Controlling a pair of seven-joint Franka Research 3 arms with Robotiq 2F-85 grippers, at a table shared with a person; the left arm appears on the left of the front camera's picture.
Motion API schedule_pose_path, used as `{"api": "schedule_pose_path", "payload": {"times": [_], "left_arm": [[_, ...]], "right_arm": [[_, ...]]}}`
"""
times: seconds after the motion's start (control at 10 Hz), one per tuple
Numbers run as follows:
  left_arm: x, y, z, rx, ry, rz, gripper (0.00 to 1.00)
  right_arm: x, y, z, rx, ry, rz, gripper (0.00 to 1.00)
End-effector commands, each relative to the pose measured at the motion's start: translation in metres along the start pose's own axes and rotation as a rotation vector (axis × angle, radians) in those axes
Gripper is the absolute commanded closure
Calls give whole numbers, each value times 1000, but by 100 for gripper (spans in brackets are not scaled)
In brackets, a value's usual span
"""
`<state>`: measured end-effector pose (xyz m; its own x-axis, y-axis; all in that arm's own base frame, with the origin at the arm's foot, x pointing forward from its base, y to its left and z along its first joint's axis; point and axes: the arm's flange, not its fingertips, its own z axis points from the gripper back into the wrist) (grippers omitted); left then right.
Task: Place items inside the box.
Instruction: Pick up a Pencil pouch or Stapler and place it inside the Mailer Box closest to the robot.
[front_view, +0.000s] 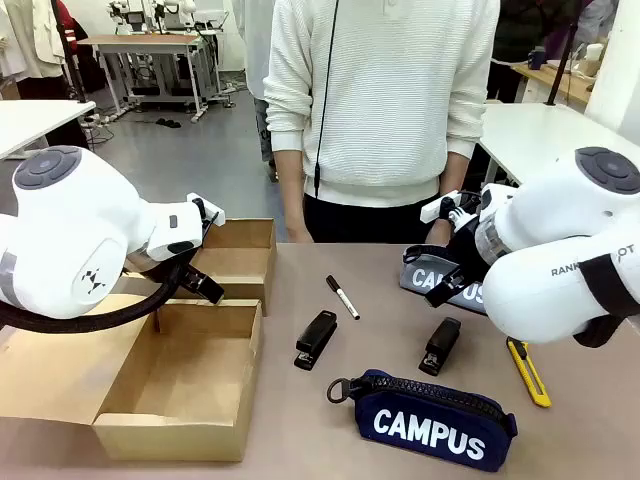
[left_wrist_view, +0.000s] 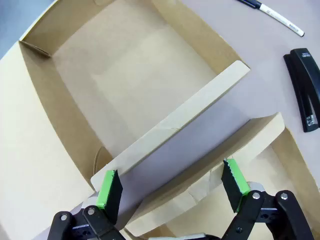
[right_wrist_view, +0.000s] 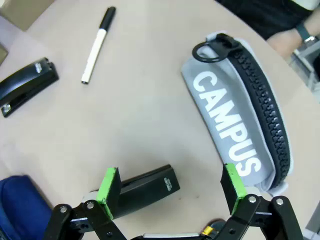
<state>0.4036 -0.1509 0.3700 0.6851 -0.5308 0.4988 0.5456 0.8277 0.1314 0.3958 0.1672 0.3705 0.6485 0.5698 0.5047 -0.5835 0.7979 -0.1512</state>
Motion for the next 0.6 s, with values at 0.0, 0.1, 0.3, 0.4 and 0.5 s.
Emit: {"api": "schedule_pose_path", "payload": {"times": [0.0, 0.1, 0.3, 0.4, 0.5], "left_arm": [[0, 0, 0, 0, 0, 0, 0], [0, 0, 0, 0, 0, 0, 0], [0, 0, 0, 0, 0, 0, 0], [0, 0, 0, 0, 0, 0, 0], [0, 0, 0, 0, 0, 0, 0]], "right_arm": [[0, 0, 0, 0, 0, 0, 0], [0, 0, 0, 0, 0, 0, 0], [0, 0, 0, 0, 0, 0, 0], [0, 0, 0, 0, 0, 0, 0], [0, 0, 0, 0, 0, 0, 0]]}}
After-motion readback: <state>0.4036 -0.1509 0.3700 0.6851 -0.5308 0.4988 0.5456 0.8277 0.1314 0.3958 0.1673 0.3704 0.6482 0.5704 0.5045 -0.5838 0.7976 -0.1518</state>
